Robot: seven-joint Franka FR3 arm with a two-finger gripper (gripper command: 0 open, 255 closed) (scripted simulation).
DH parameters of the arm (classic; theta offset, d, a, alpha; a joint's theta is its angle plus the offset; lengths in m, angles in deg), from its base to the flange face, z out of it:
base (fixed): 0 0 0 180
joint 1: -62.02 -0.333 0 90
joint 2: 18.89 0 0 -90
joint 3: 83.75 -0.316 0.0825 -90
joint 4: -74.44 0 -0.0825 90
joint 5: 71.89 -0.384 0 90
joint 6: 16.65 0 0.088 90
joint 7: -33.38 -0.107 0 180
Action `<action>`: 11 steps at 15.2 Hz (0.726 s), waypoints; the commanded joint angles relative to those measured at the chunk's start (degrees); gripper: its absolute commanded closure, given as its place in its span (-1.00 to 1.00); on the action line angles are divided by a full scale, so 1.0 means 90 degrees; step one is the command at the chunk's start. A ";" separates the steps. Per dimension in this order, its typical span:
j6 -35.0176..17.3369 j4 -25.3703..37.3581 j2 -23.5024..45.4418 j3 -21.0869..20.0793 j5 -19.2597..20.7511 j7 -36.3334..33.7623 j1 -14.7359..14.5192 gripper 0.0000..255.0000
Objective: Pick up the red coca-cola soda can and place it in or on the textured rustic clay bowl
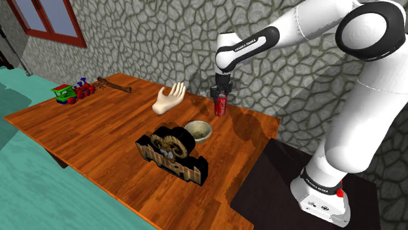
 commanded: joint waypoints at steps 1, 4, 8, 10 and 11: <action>0.0156 0.0395 0.0235 -0.0127 -0.0030 -0.0255 -0.0135 1.00; 0.0349 0.0979 0.0625 -0.0288 -0.0059 -0.0594 -0.0320 1.00; 0.0668 0.1897 0.1222 -0.0473 -0.0074 -0.1030 -0.0566 1.00; 0.0514 0.1802 0.1281 -0.0472 -0.0081 -0.1025 -0.0567 1.00; 0.0438 0.1757 0.1313 -0.0473 -0.0084 -0.1023 -0.0567 1.00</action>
